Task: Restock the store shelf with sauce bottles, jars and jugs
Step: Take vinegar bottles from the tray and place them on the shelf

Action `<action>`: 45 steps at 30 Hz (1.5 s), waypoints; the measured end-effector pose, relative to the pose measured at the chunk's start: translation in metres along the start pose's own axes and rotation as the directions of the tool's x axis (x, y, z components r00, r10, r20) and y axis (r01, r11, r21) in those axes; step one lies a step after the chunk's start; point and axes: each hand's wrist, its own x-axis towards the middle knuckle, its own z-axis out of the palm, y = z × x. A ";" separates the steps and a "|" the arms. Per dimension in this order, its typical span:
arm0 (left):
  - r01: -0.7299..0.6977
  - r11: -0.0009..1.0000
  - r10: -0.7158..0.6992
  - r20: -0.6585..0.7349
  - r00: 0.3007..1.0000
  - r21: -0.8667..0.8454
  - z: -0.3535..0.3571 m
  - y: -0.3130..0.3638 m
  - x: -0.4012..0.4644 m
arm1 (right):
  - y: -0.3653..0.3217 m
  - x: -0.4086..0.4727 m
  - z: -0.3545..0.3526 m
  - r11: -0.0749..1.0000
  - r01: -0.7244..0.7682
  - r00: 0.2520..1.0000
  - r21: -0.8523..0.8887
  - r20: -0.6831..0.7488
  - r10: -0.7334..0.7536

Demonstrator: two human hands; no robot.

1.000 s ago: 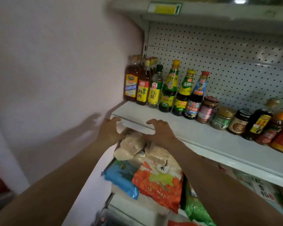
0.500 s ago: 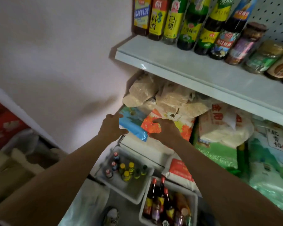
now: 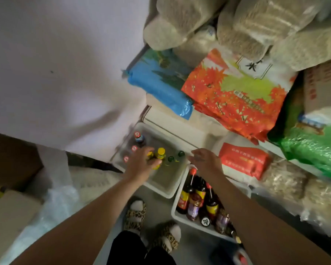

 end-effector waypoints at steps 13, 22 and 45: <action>0.060 0.987 -0.054 0.043 0.998 -0.147 0.204 -0.120 0.123 | 0.155 0.164 0.119 0.998 -0.039 0.998 0.046 -0.044 0.041; 0.030 0.974 -0.040 -0.037 0.999 -0.226 0.255 -0.149 0.163 | 0.198 0.214 0.156 0.993 0.035 0.999 0.110 0.004 -0.036; -0.170 0.978 0.180 0.079 0.981 -0.122 0.145 -0.071 0.093 | 0.118 0.124 0.062 0.985 0.146 0.989 0.093 -0.054 -0.141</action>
